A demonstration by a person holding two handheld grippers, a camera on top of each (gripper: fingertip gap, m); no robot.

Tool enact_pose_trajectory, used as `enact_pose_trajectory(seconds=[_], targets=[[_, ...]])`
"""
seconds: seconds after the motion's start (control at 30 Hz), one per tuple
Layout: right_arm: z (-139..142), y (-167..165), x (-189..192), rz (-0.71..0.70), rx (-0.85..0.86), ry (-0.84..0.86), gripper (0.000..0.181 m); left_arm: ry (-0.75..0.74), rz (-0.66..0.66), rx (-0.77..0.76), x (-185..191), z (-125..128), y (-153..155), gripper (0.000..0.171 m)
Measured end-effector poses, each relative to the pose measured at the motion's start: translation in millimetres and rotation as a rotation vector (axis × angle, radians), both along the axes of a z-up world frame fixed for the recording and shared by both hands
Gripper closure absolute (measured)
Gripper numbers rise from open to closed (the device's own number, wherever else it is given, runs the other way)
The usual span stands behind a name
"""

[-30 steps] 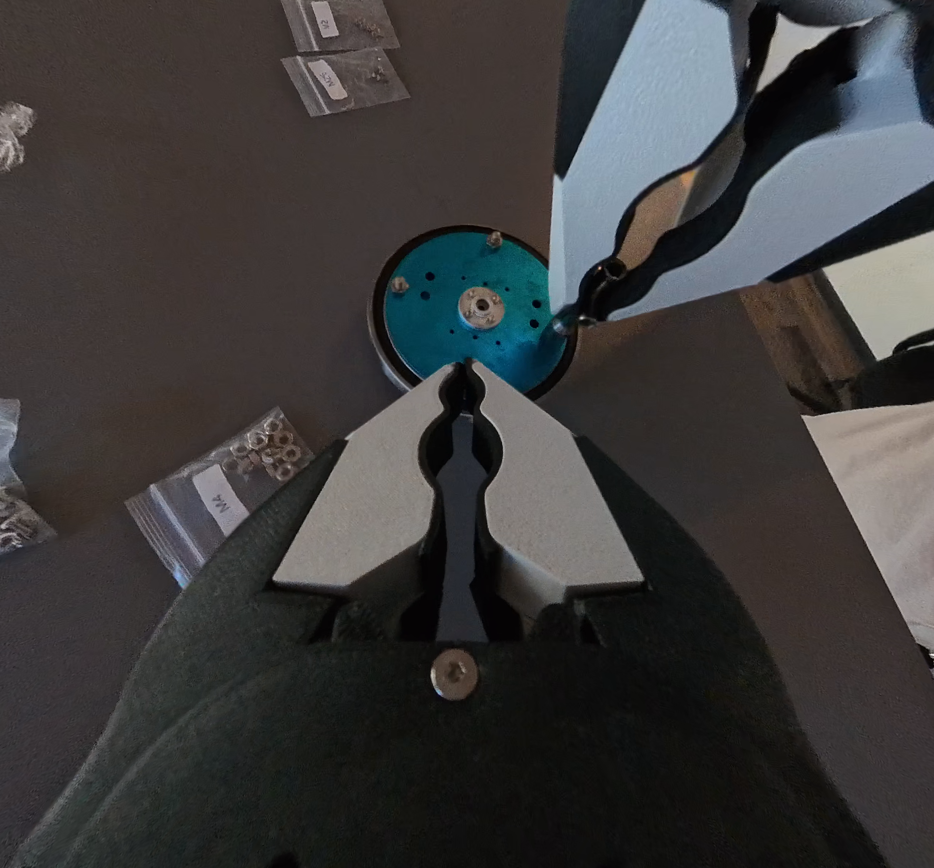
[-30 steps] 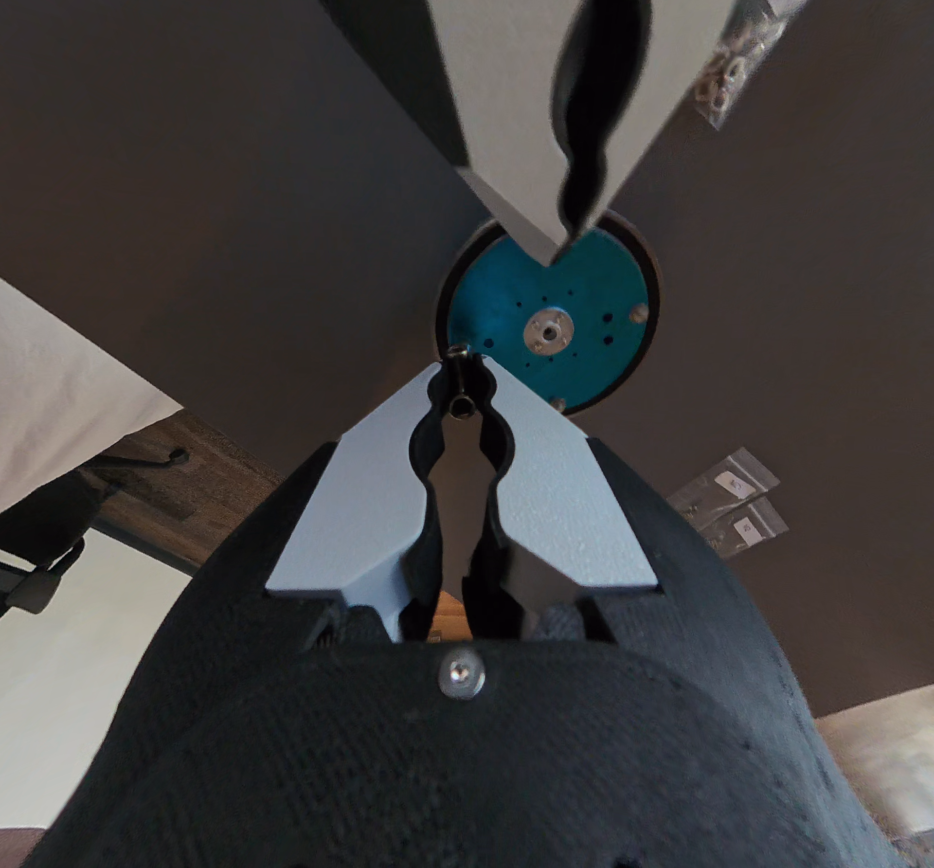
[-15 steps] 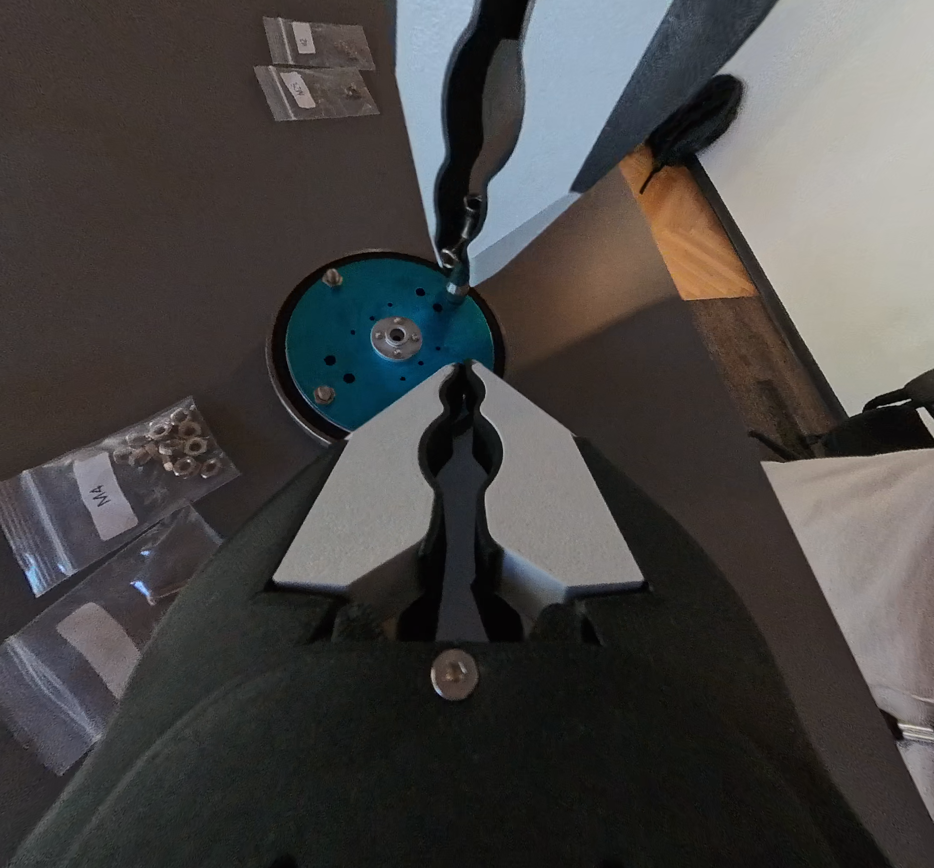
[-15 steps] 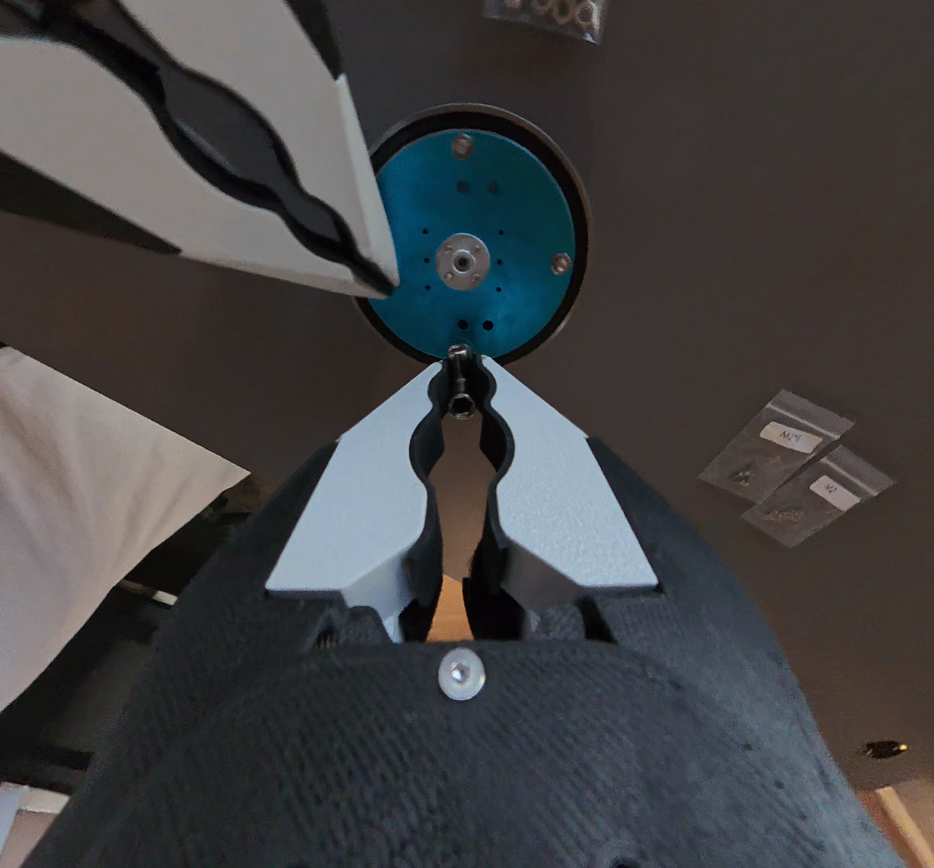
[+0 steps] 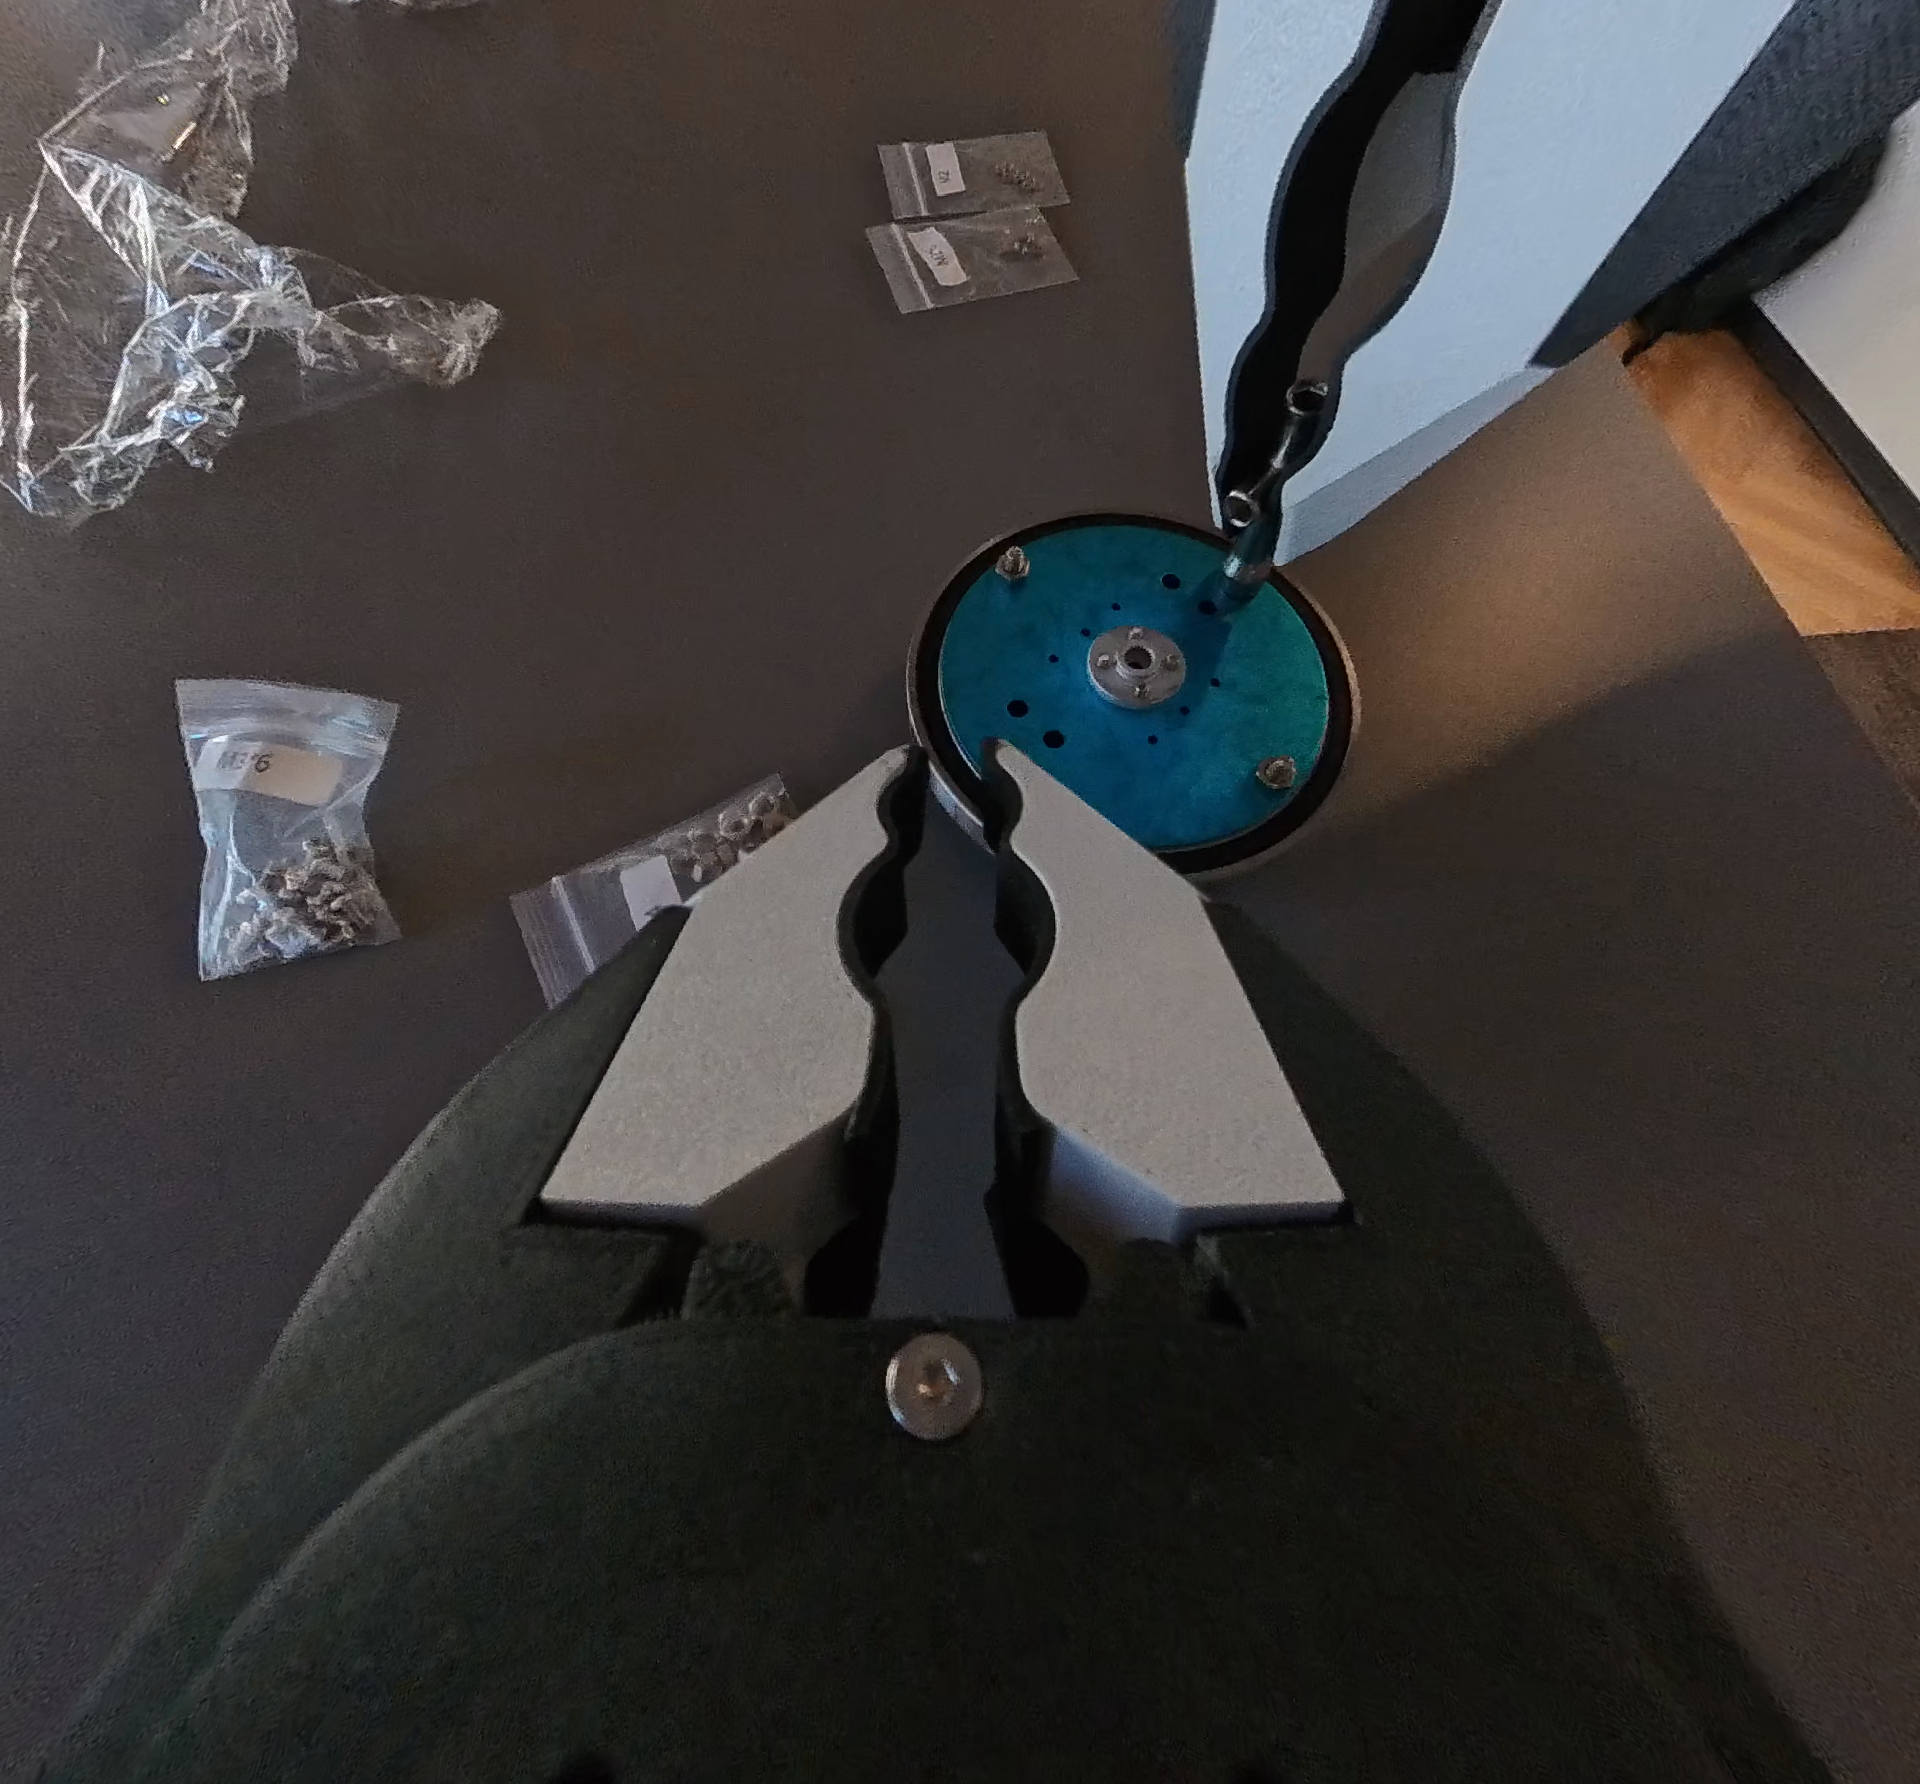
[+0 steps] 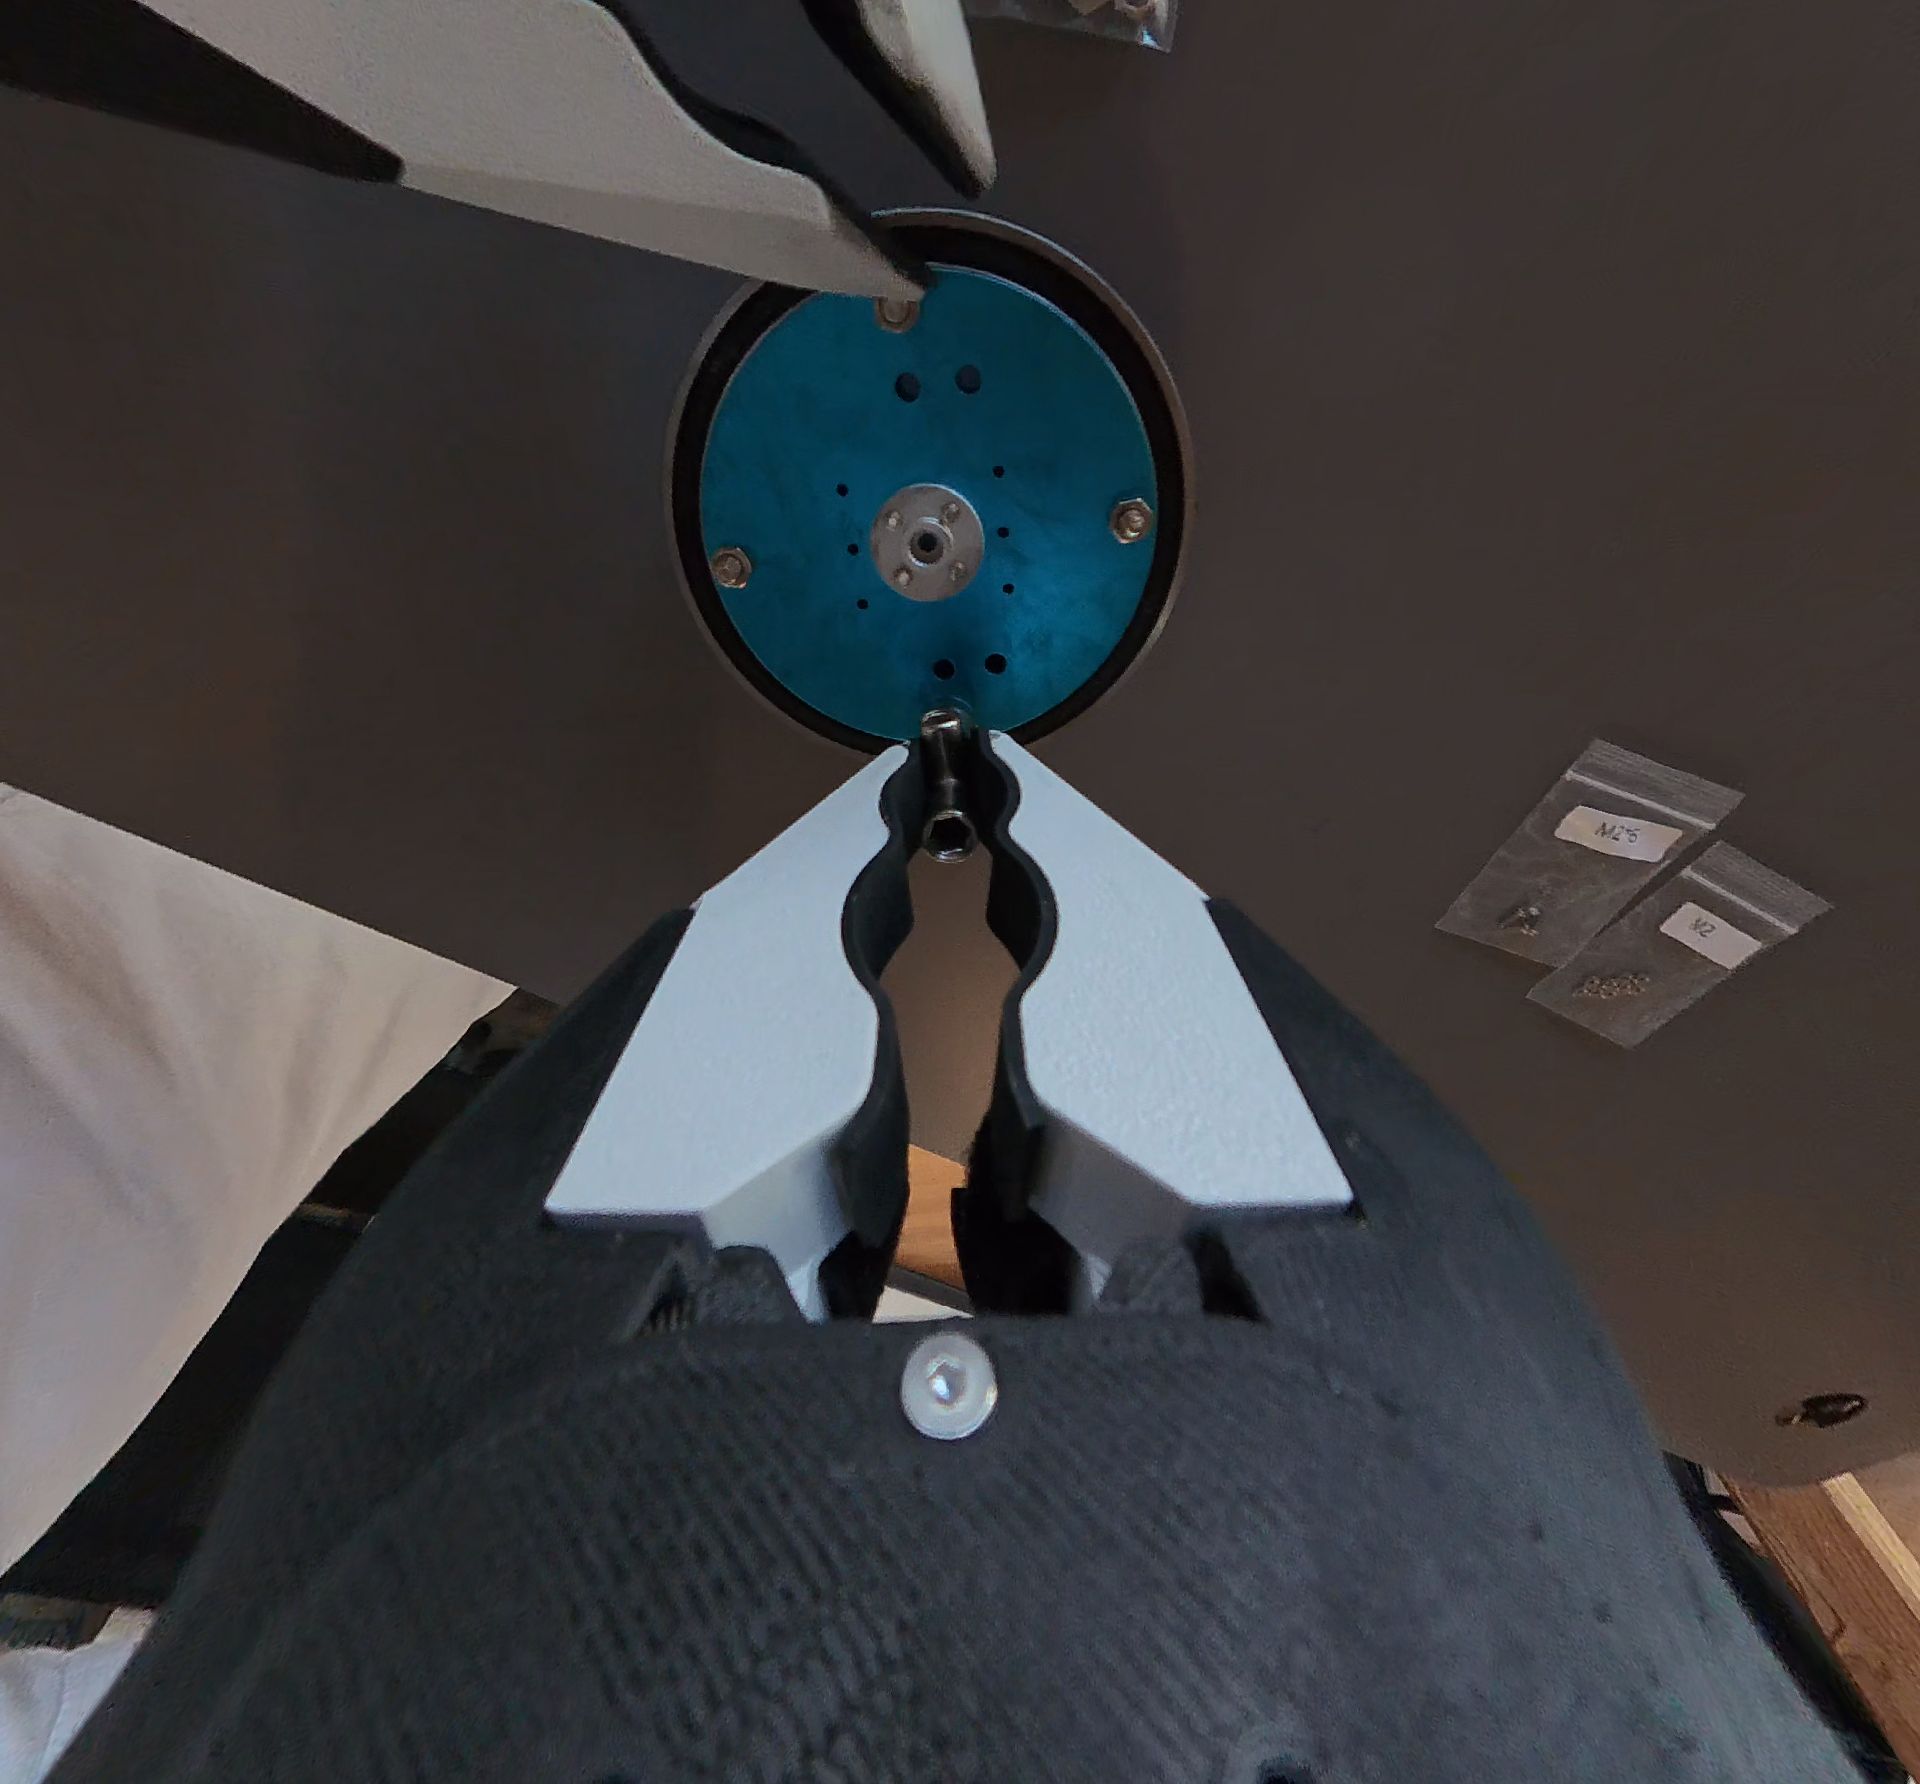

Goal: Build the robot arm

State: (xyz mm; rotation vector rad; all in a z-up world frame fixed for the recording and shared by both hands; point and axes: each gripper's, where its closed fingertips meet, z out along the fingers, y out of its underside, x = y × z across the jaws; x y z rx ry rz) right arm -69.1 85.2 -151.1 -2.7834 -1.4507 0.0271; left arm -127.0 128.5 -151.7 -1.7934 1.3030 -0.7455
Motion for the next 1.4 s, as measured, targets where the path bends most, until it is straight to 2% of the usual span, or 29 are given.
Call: enact_pose_trajectory(seconds=[0.13,0.27,0.4,0.5,0.57,0.63,0.73,0.93,1.03,1.17,1.3,1.4], targets=[[0,0,0,-0.032,0.038,0.003,0.173,-0.008,-0.015,0.001,4,0,-1,0.169],[-1,-1,1,-0.068,0.042,0.013,0.173,-0.031,0.017,0.016,1,2,4,0.157],[0,0,0,-0.076,0.046,0.025,0.173,-0.102,-0.005,-0.045,4,13,-2,0.152],[-1,0,0,-0.079,0.049,0.027,0.173,-0.075,-0.036,-0.032,8,9,-8,0.154],[-1,0,0,-0.095,0.048,0.037,0.173,-0.010,-0.043,0.011,8,-3,-7,0.164],[-1,0,0,-0.127,0.047,0.048,0.173,-0.014,-0.048,0.039,10,-2,-8,0.168],[-1,0,-1,-0.223,0.052,0.068,0.173,-0.017,-0.028,0.031,9,-2,-8,0.169],[0,2,-3,-0.532,0.097,0.175,0.173,-0.016,0.034,-0.004,4,-2,-14,0.169],[-1,5,-5,-0.606,0.139,0.210,0.173,0.014,0.057,0.022,1,-3,-16,0.170],[1,3,-6,-0.569,0.160,0.184,0.173,0.035,0.073,0.065,1,-3,-16,0.170],[24,3,-13,-0.494,0.213,0.290,0.173,0.059,0.081,0.121,1,-4,-15,0.170],[36,11,8,-0.359,0.369,0.312,0.174,0.049,0.052,0.132,3,-3,-16,0.166]])
